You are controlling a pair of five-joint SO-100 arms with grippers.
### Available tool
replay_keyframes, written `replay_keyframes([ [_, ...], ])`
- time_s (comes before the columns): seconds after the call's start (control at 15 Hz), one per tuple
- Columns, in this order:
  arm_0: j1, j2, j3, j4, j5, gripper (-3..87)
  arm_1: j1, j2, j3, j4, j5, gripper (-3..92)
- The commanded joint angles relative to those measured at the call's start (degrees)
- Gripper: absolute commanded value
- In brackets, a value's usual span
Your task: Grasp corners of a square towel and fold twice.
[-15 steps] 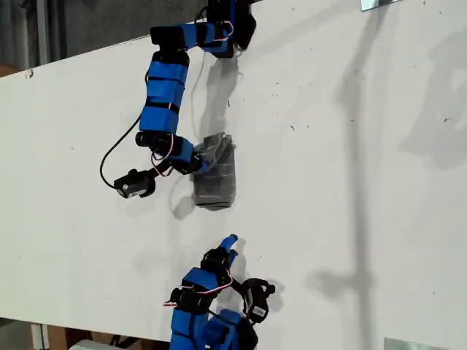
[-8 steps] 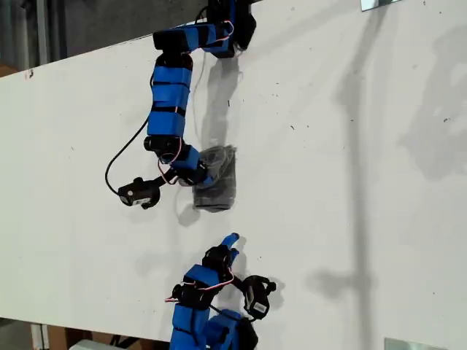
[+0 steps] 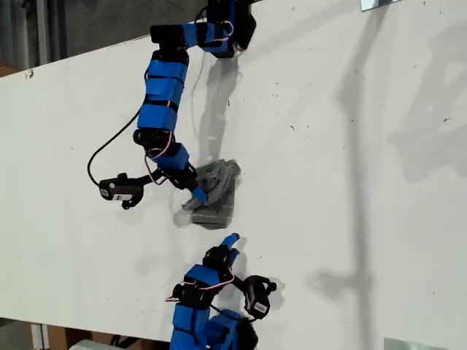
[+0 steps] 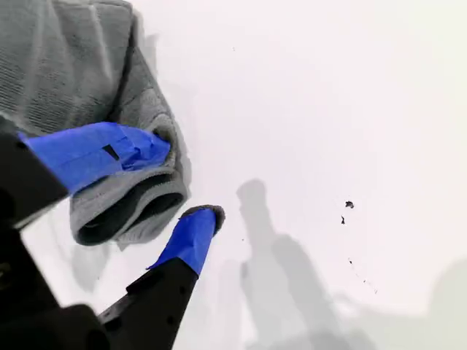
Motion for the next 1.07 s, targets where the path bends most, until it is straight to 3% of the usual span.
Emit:
replay_keyframes([
  [0.0,0.7,-0.3,-2.9,-1.2,0.1,16.0,1.7,4.7,-1.1,-1.1,-1.1,32.3],
  [0.2,0.9,-0.4,-3.0,-1.3,0.1,16.0,6.4,13.2,1.6,2.7,-1.4,36.8],
  [0.4,0.8,0.2,-3.0,0.4,0.3,16.0,9.6,38.2,26.4,5.0,3.1,36.5],
  [0.6,-1.7,6.1,2.1,5.8,-1.9,16.0,1.1,54.7,51.5,6.2,17.8,37.2],
  [1.0,-3.4,37.3,26.8,1.1,-7.5,16.0,-22.9,100.8,98.5,6.1,54.1,35.3],
])
